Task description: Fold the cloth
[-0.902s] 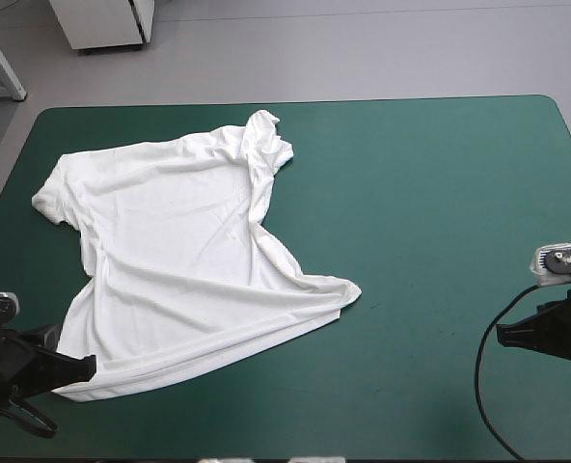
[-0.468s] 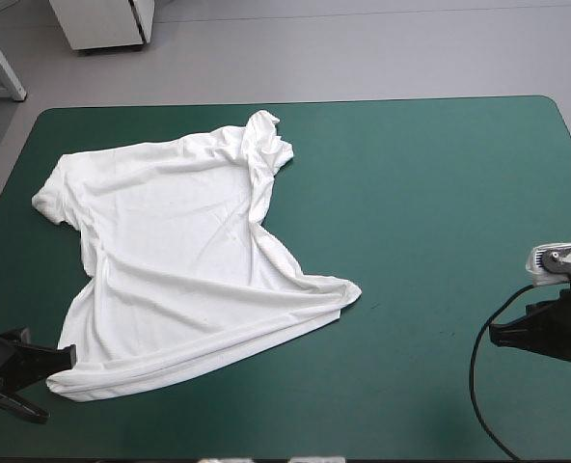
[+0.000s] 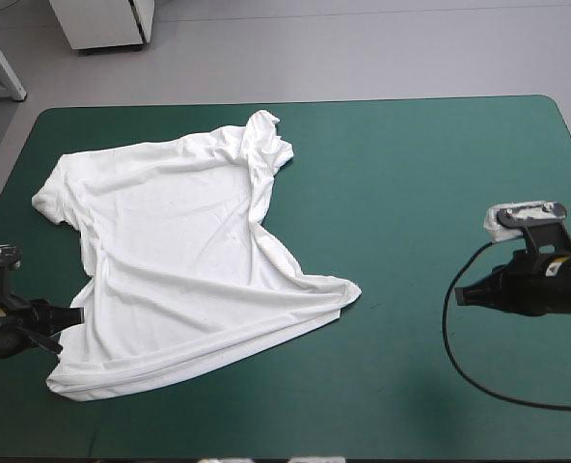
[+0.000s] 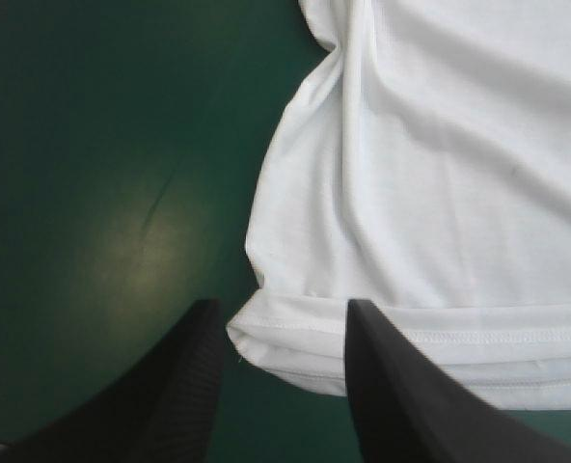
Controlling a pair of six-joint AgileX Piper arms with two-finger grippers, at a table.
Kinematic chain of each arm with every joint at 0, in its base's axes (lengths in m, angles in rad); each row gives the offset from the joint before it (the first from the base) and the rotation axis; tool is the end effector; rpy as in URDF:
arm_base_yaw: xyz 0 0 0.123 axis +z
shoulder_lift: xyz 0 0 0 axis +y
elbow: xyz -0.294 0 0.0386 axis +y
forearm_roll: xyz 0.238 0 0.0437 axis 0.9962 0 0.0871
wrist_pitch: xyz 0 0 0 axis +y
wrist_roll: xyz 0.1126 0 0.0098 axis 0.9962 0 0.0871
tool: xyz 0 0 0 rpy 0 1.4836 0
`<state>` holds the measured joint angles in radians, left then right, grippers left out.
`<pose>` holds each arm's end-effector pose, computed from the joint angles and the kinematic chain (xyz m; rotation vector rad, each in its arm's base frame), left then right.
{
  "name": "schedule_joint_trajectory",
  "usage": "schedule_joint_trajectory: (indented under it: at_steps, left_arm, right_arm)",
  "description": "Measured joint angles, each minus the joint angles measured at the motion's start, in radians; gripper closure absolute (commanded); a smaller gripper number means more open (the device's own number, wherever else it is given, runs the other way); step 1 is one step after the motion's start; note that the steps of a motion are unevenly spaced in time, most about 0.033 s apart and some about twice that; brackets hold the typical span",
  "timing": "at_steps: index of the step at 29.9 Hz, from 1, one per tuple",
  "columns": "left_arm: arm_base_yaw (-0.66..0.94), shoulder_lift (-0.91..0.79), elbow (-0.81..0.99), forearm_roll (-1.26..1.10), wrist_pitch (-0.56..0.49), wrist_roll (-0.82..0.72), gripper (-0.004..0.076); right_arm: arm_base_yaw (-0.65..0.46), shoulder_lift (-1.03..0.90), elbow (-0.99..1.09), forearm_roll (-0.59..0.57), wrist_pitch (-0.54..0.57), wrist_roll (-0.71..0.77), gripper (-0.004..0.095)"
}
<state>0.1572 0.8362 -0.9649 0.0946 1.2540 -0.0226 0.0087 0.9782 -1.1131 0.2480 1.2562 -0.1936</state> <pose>0.1162 0.0287 0.3440 -0.2280 2.6015 0.1756 0.1546 0.0277 0.3698 -0.2446 2.5625 0.2656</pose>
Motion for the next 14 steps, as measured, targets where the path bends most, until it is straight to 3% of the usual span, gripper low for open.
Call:
schedule_joint_trajectory:
  at_steps: [14]
  left_arm:
    - [0.02,0.164,0.198,0.011,-0.017,-0.095,0.0409]
  right_arm:
    - [0.002,0.225,-0.132,-0.002,-0.056,0.002,0.0907]
